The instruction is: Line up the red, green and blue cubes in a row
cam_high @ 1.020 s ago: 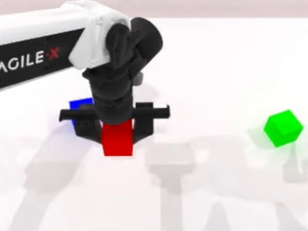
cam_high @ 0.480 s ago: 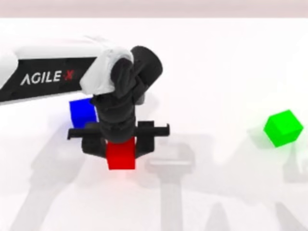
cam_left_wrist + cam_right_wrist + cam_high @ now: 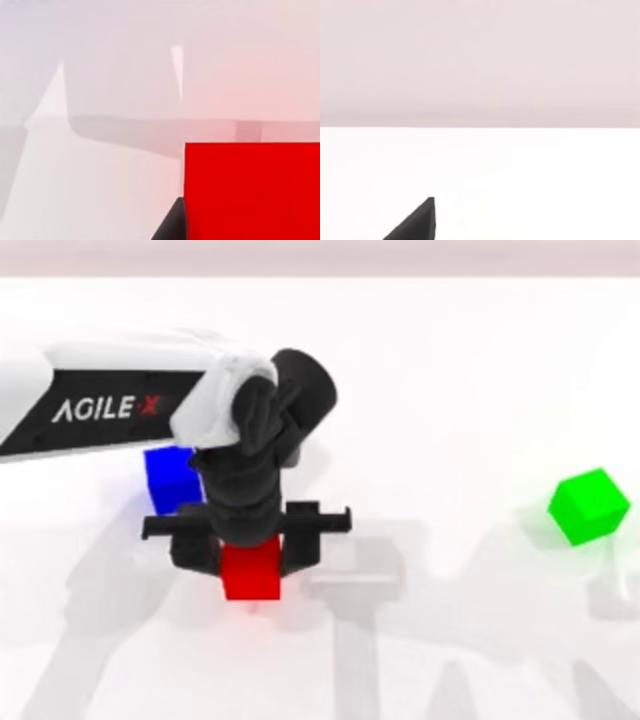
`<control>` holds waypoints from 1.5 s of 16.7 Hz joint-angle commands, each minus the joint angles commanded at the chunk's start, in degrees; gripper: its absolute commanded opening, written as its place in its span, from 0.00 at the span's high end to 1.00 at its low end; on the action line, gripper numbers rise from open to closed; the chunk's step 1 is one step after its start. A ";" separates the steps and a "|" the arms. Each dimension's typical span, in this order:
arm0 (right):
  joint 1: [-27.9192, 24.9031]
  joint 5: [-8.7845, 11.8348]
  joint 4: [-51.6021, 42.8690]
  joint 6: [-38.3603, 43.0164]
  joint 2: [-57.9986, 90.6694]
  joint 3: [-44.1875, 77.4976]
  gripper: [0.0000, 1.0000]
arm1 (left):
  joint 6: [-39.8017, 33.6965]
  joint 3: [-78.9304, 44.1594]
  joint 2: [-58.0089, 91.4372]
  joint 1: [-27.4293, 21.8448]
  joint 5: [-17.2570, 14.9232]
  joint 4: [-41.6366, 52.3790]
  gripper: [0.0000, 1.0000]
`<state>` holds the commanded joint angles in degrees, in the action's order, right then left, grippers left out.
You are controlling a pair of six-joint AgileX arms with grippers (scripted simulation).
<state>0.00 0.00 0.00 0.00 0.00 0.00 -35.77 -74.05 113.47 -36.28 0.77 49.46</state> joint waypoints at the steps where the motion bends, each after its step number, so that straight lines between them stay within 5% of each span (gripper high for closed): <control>1: 0.00 0.00 0.00 0.00 0.00 0.00 0.00 | 0.00 0.00 0.00 0.00 0.00 0.00 0.77; 11: 0.00 0.00 0.00 0.00 0.00 0.00 0.00 | 0.00 0.00 0.00 0.00 0.00 0.00 0.02; 25: 0.00 0.00 0.00 0.00 0.00 0.00 0.00 | -0.33 -4.54 -2.04 0.40 -0.02 6.76 0.00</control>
<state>0.00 0.00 0.00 0.00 0.00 0.00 -36.11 -78.59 111.42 -35.88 0.75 56.21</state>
